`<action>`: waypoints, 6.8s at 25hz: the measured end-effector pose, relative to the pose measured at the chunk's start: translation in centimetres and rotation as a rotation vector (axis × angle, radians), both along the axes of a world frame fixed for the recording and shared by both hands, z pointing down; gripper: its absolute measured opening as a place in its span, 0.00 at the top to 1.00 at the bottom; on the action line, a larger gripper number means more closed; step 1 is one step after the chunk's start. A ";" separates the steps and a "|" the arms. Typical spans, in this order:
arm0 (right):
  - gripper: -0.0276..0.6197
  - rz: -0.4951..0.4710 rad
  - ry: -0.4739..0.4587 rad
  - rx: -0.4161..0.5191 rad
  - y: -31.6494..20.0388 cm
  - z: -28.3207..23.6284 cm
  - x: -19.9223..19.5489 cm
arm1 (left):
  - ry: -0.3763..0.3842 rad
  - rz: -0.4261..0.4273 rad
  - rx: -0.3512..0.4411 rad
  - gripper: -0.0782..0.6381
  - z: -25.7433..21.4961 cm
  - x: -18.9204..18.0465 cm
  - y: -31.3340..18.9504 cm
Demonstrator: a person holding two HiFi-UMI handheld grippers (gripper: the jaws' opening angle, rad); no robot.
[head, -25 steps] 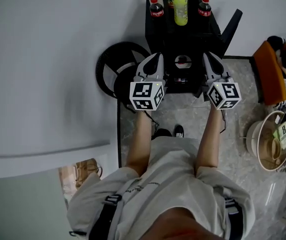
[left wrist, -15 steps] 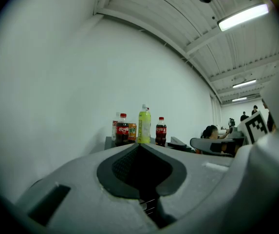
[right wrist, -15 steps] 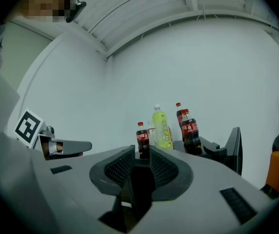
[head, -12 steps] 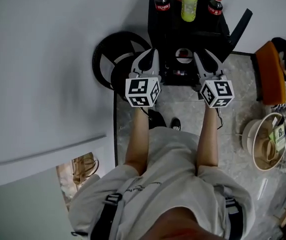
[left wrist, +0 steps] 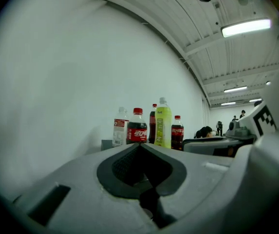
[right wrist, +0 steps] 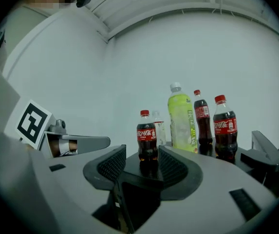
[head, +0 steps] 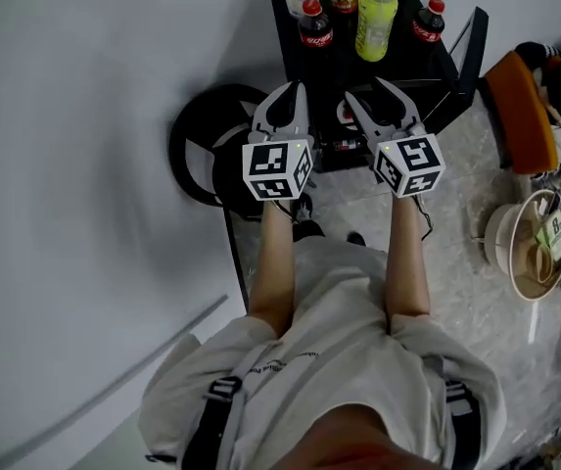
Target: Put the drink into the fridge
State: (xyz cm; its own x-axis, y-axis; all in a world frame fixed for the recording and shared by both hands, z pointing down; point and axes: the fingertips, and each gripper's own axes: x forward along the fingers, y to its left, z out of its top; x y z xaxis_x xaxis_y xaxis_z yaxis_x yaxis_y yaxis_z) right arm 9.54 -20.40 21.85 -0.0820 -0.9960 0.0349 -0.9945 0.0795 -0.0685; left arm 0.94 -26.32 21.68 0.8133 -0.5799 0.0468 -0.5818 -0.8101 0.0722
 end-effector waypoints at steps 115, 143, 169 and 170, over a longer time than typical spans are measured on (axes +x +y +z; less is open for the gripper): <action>0.52 0.054 -0.115 -0.197 -0.6 26.1 4.3 | -0.214 -0.125 -0.122 0.88 16.6 -2.0 15.8; 0.95 0.043 -0.118 -0.099 11.0 6.3 6.7 | -0.187 -0.019 -0.070 0.88 7.3 0.8 14.9; 0.63 0.116 0.002 -0.049 -2.9 -0.8 9.1 | 0.012 0.167 -0.017 0.88 -1.1 8.0 0.4; 0.61 0.139 0.005 -0.056 -3.4 -0.5 9.3 | 0.012 0.170 -0.018 0.88 -1.0 8.0 -0.2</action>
State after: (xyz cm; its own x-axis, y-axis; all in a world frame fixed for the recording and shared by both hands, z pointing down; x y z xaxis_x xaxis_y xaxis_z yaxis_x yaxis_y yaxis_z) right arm 18.80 -23.78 21.33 0.0566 -0.9942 0.0912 -0.9960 -0.0626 -0.0639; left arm 8.95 -26.51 20.73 0.9003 -0.4329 0.0453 -0.4353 -0.8954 0.0939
